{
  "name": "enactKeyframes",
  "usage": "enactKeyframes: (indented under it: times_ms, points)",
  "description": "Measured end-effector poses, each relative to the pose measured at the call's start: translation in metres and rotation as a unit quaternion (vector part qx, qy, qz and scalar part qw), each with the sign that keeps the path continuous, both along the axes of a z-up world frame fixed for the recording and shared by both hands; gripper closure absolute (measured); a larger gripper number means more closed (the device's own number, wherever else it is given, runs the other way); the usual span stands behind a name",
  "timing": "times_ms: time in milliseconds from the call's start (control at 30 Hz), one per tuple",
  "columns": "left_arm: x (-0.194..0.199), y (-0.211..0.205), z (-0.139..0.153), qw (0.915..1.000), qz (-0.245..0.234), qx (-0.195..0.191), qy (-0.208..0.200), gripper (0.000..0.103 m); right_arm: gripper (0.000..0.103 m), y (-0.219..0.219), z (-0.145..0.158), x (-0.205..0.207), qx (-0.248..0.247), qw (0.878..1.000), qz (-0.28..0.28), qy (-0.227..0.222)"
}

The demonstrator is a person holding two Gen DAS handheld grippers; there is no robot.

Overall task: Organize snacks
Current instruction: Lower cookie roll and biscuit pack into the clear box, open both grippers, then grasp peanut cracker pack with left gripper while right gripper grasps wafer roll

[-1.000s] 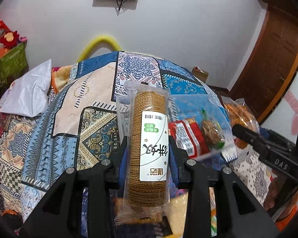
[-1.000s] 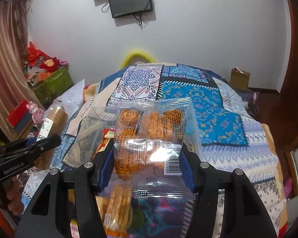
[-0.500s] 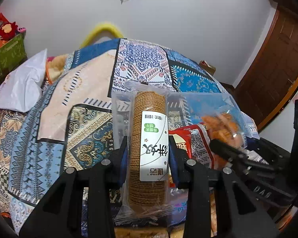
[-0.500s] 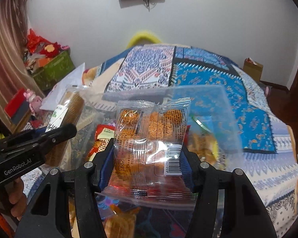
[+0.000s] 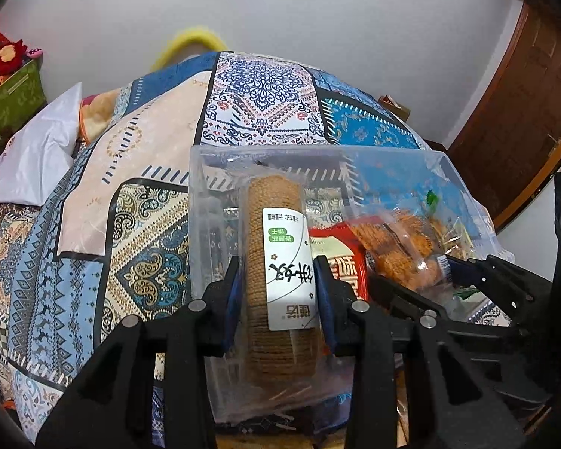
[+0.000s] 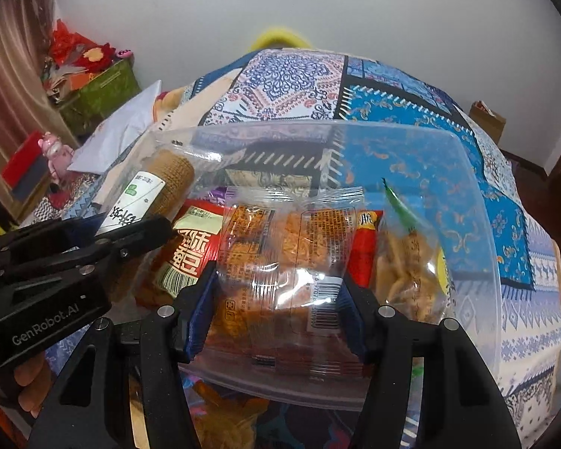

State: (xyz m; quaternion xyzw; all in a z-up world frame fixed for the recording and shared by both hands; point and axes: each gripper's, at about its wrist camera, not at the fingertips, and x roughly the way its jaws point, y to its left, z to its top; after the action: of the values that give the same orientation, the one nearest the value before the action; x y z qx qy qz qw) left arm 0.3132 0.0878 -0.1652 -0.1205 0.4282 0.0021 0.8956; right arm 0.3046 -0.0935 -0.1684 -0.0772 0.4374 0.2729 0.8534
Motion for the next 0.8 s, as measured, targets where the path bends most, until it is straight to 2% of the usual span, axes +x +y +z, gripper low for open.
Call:
enactKeyframes:
  times_ms: [67, 133, 167, 333, 467, 633, 800]
  points:
    - [-0.005, 0.000, 0.004, 1.0000, 0.000, 0.004, -0.002, 0.064, 0.046, -0.003, 0.002, -0.001, 0.002, 1.000, -0.003, 0.004]
    - [-0.010, 0.000, 0.010, 1.0000, 0.002, 0.008, -0.003, 0.050, 0.044, -0.007, 0.006, -0.003, 0.004, 1.000, -0.003, 0.006]
    - [-0.012, 0.001, 0.013, 1.0000, 0.001, 0.006, -0.005, 0.049, 0.043, -0.008, 0.008, -0.003, 0.005, 1.000, -0.005, 0.006]
    - [-0.032, 0.003, 0.032, 0.9997, 0.000, 0.007, -0.022, 0.048, 0.040, -0.016, 0.019, -0.013, 0.012, 1.000, -0.010, 0.000]
    - [-0.050, 0.005, 0.046, 0.9994, -0.002, 0.016, -0.031, 0.044, 0.029, -0.024, 0.032, -0.026, 0.017, 0.999, -0.016, -0.021]
    - [-0.077, 0.004, 0.053, 0.9985, -0.008, 0.042, -0.035, 0.036, 0.029, -0.031, 0.043, -0.043, 0.021, 0.999, -0.017, -0.037]
    - [-0.101, 0.007, 0.044, 0.9984, -0.012, 0.052, -0.018, 0.035, 0.029, -0.036, 0.044, -0.062, 0.018, 0.999, -0.015, -0.044]
